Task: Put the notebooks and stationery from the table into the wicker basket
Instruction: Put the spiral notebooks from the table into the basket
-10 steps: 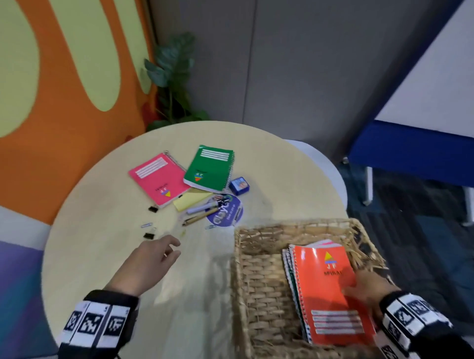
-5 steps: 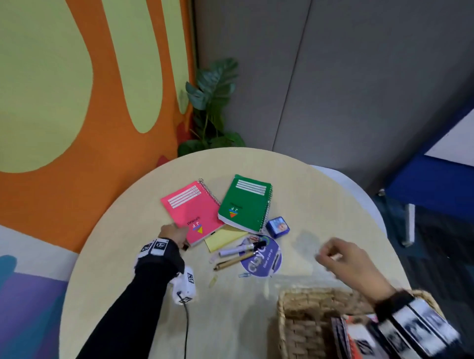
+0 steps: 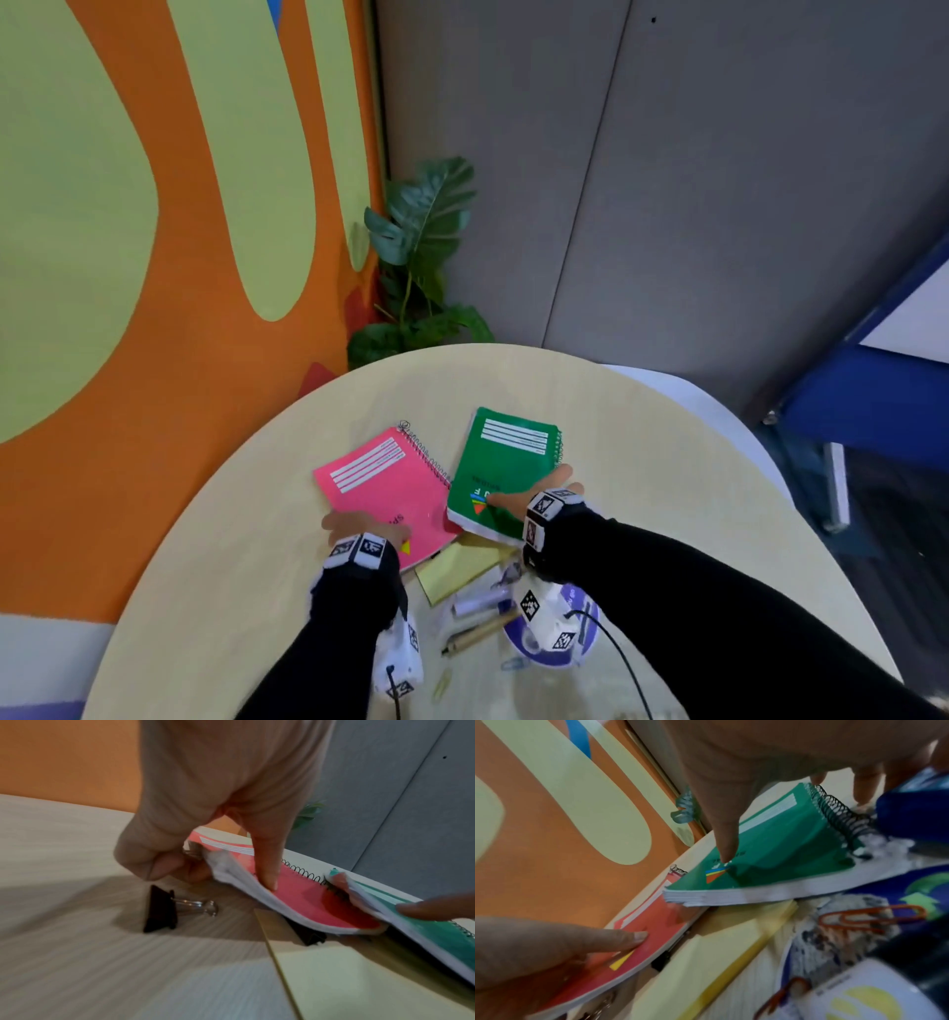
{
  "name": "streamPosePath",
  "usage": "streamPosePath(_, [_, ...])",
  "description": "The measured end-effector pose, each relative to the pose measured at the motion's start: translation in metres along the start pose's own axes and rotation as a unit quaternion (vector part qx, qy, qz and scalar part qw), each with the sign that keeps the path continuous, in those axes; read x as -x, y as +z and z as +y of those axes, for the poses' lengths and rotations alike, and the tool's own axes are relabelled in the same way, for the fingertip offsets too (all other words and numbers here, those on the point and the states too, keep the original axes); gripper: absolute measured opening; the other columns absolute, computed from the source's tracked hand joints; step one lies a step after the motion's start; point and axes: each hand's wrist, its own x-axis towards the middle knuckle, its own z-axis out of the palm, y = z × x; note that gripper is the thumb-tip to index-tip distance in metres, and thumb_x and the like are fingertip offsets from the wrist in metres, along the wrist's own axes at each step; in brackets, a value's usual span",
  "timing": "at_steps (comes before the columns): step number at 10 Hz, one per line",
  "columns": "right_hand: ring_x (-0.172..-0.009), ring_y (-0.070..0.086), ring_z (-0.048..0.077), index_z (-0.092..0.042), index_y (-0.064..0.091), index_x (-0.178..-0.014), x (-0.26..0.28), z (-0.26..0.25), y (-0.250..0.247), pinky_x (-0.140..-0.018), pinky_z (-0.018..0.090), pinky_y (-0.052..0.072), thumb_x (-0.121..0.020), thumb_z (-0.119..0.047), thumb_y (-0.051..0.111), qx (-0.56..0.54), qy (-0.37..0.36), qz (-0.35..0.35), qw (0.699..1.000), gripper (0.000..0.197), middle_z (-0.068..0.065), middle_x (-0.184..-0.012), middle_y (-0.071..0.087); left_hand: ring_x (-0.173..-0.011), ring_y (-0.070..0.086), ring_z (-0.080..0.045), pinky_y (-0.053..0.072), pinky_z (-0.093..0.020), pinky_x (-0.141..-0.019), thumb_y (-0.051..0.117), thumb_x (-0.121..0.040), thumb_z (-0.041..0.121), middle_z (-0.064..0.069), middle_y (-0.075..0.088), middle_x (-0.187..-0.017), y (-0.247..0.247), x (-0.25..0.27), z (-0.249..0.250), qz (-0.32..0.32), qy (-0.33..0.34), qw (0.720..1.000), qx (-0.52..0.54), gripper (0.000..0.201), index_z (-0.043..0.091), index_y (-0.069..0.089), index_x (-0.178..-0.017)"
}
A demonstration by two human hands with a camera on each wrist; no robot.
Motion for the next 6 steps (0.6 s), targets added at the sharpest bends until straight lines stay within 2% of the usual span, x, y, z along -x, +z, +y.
streamPosePath(1, [-0.142,0.016,0.043,-0.014,-0.01,-0.149,-0.005,-0.003,-0.003,-0.116,0.051,0.022,-0.081,-0.058,0.057,0.103,-0.052,-0.016,0.993,0.105,0.023,-0.157,0.001,-0.136,0.038,-0.028,0.033,-0.033,-0.11,0.064,-0.086,0.04,-0.022,0.029,-0.15,-0.001,0.005,0.003,0.017,0.021,0.998,-0.049,0.092,-0.005,0.01,-0.147])
streamPosePath(2, [-0.139,0.025,0.044,-0.004,-0.007,-0.148,-0.001,0.003,-0.009,-0.113,0.05,0.025,-0.087,-0.039,0.058,0.054,-0.069,-0.036,0.996,0.096,0.029,-0.153,0.014,-0.135,0.04,-0.028,0.036,-0.031,-0.107,0.065,-0.086,0.035,-0.022,0.032,-0.148,0.003,0.013,0.008,0.004,0.017,0.999,-0.032,0.092,-0.009,0.008,-0.144])
streamPosePath(3, [-0.127,0.045,0.036,-0.001,0.027,-0.141,-0.008,-0.006,-0.023,-0.101,0.042,0.04,-0.087,-0.026,0.057,-0.07,-0.077,-0.005,0.995,0.067,0.023,-0.14,0.043,-0.119,0.056,-0.034,0.045,-0.035,-0.096,0.065,-0.087,0.017,-0.025,0.054,-0.133,-0.011,-0.001,0.008,0.006,0.078,0.997,-0.001,0.057,-0.006,0.042,-0.134])
streamPosePath(4, [-0.117,0.056,0.033,-0.001,0.048,-0.127,0.004,-0.016,-0.043,-0.089,0.036,0.049,-0.086,-0.021,0.053,-0.151,-0.132,-0.011,0.98,0.045,0.019,-0.127,0.056,-0.108,0.062,-0.039,0.049,-0.04,-0.09,0.059,-0.087,0.012,-0.024,0.063,-0.122,-0.02,-0.007,0.007,0.047,0.12,0.99,0.057,0.037,0.003,0.056,-0.122])
streamPosePath(5, [-0.103,0.062,0.033,0.001,0.053,-0.112,0.033,0.003,-0.09,-0.085,0.042,0.054,-0.082,-0.013,0.056,-0.222,-0.185,0.074,0.955,0.032,0.02,-0.109,0.062,-0.107,0.061,-0.04,0.049,-0.045,-0.092,0.058,-0.086,0.013,-0.021,0.064,-0.12,-0.029,0.014,0.001,0.087,0.159,0.979,0.091,0.033,0.01,0.055,-0.119])
streamPosePath(6, [-0.095,0.061,0.031,-0.004,0.05,-0.116,0.068,0.04,-0.131,-0.081,0.031,0.053,-0.085,-0.01,0.056,-0.166,-0.251,0.089,0.949,0.032,0.016,-0.099,0.06,-0.11,0.058,-0.039,0.045,-0.045,-0.093,0.056,-0.088,0.012,-0.024,0.061,-0.121,-0.036,0.034,-0.007,0.108,0.202,0.968,0.097,0.033,0.007,0.052,-0.12])
